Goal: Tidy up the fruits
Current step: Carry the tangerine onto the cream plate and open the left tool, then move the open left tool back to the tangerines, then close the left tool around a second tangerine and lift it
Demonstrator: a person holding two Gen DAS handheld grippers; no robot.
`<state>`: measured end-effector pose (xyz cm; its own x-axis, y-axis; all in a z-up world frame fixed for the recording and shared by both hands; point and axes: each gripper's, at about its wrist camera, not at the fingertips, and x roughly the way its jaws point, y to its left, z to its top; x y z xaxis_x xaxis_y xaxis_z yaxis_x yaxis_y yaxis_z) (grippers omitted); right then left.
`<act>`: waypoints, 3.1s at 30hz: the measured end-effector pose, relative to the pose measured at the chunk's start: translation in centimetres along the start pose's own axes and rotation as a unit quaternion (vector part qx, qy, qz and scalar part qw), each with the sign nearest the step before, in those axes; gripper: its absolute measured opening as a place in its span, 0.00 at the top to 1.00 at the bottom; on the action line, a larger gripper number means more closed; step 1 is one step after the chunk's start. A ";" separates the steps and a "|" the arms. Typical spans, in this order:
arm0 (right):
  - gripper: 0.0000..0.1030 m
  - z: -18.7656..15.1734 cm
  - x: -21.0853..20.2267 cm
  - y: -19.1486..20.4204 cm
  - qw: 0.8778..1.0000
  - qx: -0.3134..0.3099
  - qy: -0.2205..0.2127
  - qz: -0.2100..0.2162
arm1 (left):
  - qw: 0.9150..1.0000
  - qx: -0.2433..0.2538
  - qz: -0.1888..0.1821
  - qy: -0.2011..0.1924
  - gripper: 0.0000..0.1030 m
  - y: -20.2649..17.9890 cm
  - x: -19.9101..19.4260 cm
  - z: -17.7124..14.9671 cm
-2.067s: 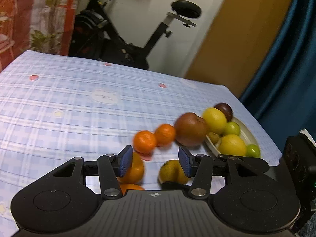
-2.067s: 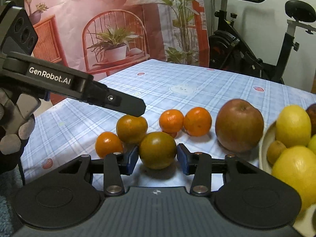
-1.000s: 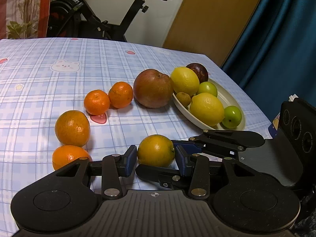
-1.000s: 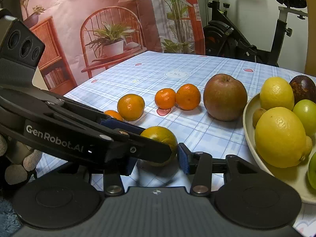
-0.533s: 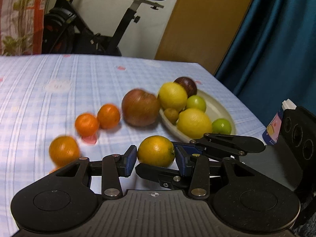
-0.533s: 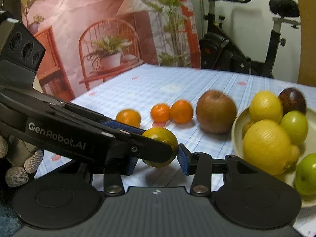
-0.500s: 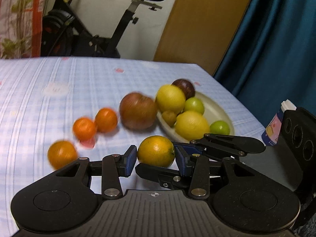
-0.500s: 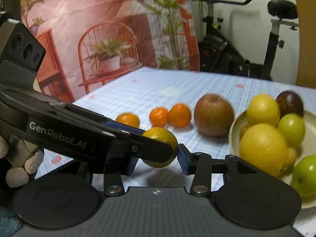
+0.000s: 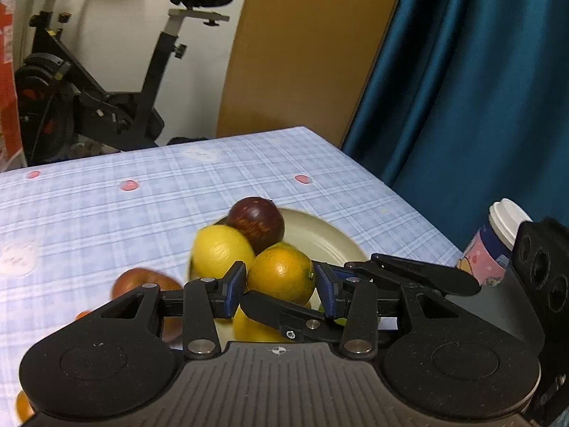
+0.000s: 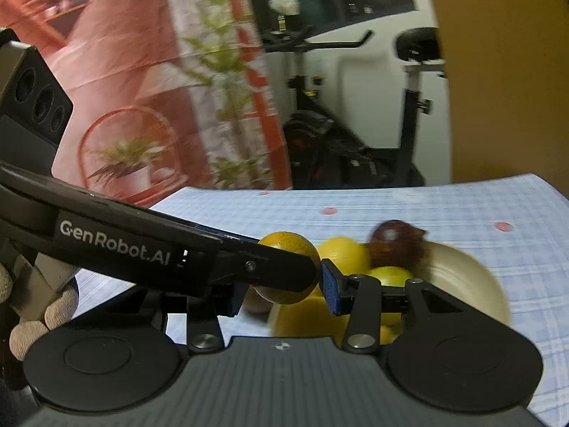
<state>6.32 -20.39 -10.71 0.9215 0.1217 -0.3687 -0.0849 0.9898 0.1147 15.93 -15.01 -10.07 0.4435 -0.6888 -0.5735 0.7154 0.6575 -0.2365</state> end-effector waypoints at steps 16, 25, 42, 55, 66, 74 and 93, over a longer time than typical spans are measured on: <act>0.52 -1.6 1.2 -2.8 0.999 0.021 -0.033 -0.023 | 0.999 -0.002 0.027 0.023 0.50 0.3 2.5 0.4; 0.34 -2.1 0.0 -2.5 0.998 0.023 -0.052 -0.031 | 0.999 -0.011 0.033 -0.014 0.46 0.9 -0.3 0.1; 0.34 -2.8 -0.3 2.6 0.998 -0.048 -0.044 -0.002 | 0.983 -0.120 0.128 -0.058 0.46 10.7 -11.0 -5.5; 0.34 -3.0 3.4 8.3 0.993 -0.071 0.041 0.081 | 0.968 -0.208 0.139 -0.034 0.46 14.2 -13.8 -9.5; 0.34 -4.8 7.9 13.1 0.974 -0.117 0.121 0.153 | 0.966 -0.233 0.116 -0.007 0.46 14.0 -13.3 -12.0; 0.35 -5.4 9.0 14.4 0.967 -0.136 0.129 0.173 | 0.971 -0.205 0.119 0.018 0.47 13.0 -11.5 -12.4; 0.50 -5.5 8.3 13.2 0.969 -0.114 0.137 0.168 | 0.980 -0.165 0.110 0.033 0.57 11.3 -10.0 -12.6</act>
<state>10.79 -5.95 -17.32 0.6942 0.4244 -0.5813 -0.4736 0.8775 0.0750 12.73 3.15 -16.86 0.5240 -0.5059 -0.6852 0.3886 0.8579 -0.3362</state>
